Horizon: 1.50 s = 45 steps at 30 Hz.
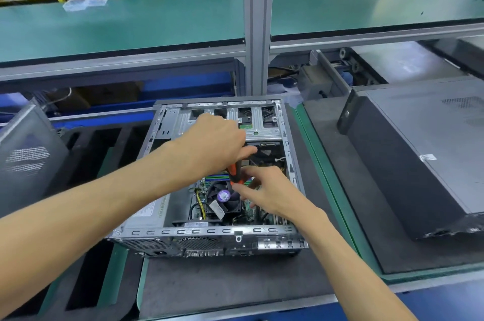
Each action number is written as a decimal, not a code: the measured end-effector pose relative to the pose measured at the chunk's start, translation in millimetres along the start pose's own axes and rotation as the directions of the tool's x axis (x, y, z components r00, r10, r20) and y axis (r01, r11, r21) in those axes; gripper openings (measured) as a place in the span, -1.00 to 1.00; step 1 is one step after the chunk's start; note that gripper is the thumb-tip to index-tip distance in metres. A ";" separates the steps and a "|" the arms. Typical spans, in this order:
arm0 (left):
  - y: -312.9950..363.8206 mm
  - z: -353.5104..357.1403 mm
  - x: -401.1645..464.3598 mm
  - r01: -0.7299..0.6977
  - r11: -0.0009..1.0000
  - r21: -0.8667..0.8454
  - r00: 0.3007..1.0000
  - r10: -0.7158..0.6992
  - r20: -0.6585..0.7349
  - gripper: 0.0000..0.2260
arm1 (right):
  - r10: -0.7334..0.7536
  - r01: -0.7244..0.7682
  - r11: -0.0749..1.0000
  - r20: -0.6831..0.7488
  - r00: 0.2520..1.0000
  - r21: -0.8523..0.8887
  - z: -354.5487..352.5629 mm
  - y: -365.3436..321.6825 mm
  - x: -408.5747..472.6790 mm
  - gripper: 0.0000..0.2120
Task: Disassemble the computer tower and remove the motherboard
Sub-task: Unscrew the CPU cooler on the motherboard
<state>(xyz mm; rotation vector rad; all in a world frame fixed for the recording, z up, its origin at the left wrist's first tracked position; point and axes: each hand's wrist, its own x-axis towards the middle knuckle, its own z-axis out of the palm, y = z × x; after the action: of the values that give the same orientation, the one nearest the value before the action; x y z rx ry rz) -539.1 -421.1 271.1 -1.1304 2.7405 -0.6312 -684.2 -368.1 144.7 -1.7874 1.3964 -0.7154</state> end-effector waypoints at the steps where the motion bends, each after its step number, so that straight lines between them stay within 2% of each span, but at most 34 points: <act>1: -1.8 1.8 -1.3 -0.007 1.000 0.000 1.000 0.007 0.011 -0.48 | 0.009 -0.010 1.000 0.014 1.000 0.022 -1.0 -0.3 0.6 -0.84; 2: -4.3 3.1 -4.0 -0.059 0.997 -0.055 0.997 0.061 0.039 -0.54 | 0.015 -0.016 0.999 0.021 1.000 0.042 -1.9 0.3 0.8 -0.84; 4: -8.2 -0.5 -10.6 -0.187 0.937 -0.295 0.967 0.228 0.113 -0.73 | 0.027 -0.028 0.997 0.006 1.000 0.075 -3.3 1.8 -0.6 -0.91; 6: -11.4 -4.8 -10.7 -0.242 0.880 -0.408 0.933 0.326 0.150 -0.70 | 0.027 -0.026 0.997 -0.017 0.999 0.067 -3.6 1.9 -2.6 -0.87; 9: -15.9 -5.4 -2.5 -0.217 0.866 -0.451 0.943 0.305 0.131 -0.79 | -0.014 0.015 1.000 -0.033 0.999 0.026 -2.5 0.5 -3.5 -0.87; 11: -16.3 -0.9 0.3 -0.143 0.905 -0.400 0.973 0.203 0.110 -0.63 | -0.046 0.047 0.998 -0.045 0.998 0.032 -3.4 -0.9 -4.1 -0.80; 13: -13.1 6.7 -0.2 -0.071 0.974 -0.215 0.992 0.091 0.084 -0.50 | -0.076 0.078 0.997 -0.064 0.995 0.028 -3.3 -1.4 -3.1 -0.70; 15: -7.3 12.8 -2.6 0.011 0.999 -0.049 1.000 -0.010 0.029 -0.45 | -0.084 0.085 0.996 -0.071 0.994 0.012 -2.8 -1.4 -1.2 -0.71; 17: -5.7 14.2 -4.9 0.074 0.997 -0.021 0.997 -0.074 -0.016 -0.44 | -0.072 0.073 0.997 -0.073 0.995 0.012 -2.5 0.1 0.0 -0.73; 19: -9.7 17.6 -9.5 0.054 0.988 -0.142 0.999 -0.054 0.006 -0.50 | -0.070 0.071 0.997 -0.080 0.994 0.012 -3.0 1.7 0.0 -0.78; 21: -15.4 12.2 -16.8 -0.072 0.899 -0.433 0.986 0.130 0.105 -0.76 | -0.075 0.077 0.997 -0.101 0.992 0.013 -3.7 2.6 0.0 -0.87; 23: -19.8 6.0 -18.2 -0.133 0.803 -0.580 0.955 0.260 0.141 -0.73 | -0.071 0.073 0.997 -0.105 0.992 0.017 -3.2 1.1 -0.4 -0.92; 24: -21.6 4.7 -16.2 -0.127 0.810 -0.572 0.953 0.260 0.155 -0.73 | -0.077 0.078 0.997 -0.091 0.993 0.012 -2.2 -0.2 -0.6 -0.92; 26: -18.9 2.0 -8.2 -0.101 0.891 -0.443 0.973 0.182 0.144 -0.79 | -0.094 0.093 0.995 -0.054 0.994 -0.023 -0.7 -1.4 -0.2 -0.85; 29: -1.3 3.7 -2.2 0.006 0.993 -0.117 0.996 0.005 0.089 -0.48 | -0.077 0.075 0.996 -0.041 0.996 -0.041 -2.7 -4.4 -0.1 -0.69; 32: 10.5 5.7 -4.6 0.104 0.994 -0.039 0.994 -0.105 -0.031 -0.42 | -0.058 0.062 0.996 -0.066 0.996 0.064 -5.4 -4.0 -0.8 -0.81; 34: 6.6 8.9 -10.1 0.052 0.987 -0.152 0.999 -0.051 0.007 -0.50 | -0.037 0.045 0.990 -0.058 0.998 0.135 -5.4 -3.3 -1.9 -0.85; 35: 2.0 6.8 -12.7 -0.030 0.952 -0.304 0.998 0.048 0.050 -0.62 | -0.030 0.039 0.985 -0.060 0.998 0.167 -4.9 -3.4 -2.0 -0.87; 36: -2.9 2.1 -15.3 -0.095 0.883 -0.460 0.982 0.160 0.104 -0.75 | -0.024 0.036 0.982 -0.067 0.998 0.187 -4.7 -3.5 -2.6 -0.89; 38: -10.2 -5.8 -15.7 -0.136 0.781 -0.609 0.947 0.283 0.153 -0.73 | -0.015 0.026 0.985 -0.066 0.998 0.172 -4.2 -3.4 -3.4 -0.94; 41: -11.3 -7.5 -10.2 -0.127 0.877 -0.464 0.970 0.209 0.128 -0.81 | -0.041 0.043 0.995 -0.027 0.999 0.088 -2.9 -3.2 -3.1 -0.88; 43: -4.2 -5.9 -6.9 -0.077 0.965 -0.251 0.990 0.104 0.097 -0.59 | -0.048 0.049 0.998 -0.026 0.998 0.046 -3.5 -3.3 -2.1 -0.77; 45: 6.6 -8.7 -4.2 -0.008 0.998 -0.062 0.999 0.010 0.043 -0.46 | -0.031 0.032 0.998 -0.024 0.999 0.056 -4.2 -3.7 -1.1 -0.86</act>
<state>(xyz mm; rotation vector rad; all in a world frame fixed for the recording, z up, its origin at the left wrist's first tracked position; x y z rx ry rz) -542.6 -411.1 276.0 -1.1299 2.7453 -0.5177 -685.7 -367.5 150.2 -1.7658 1.3525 -0.7867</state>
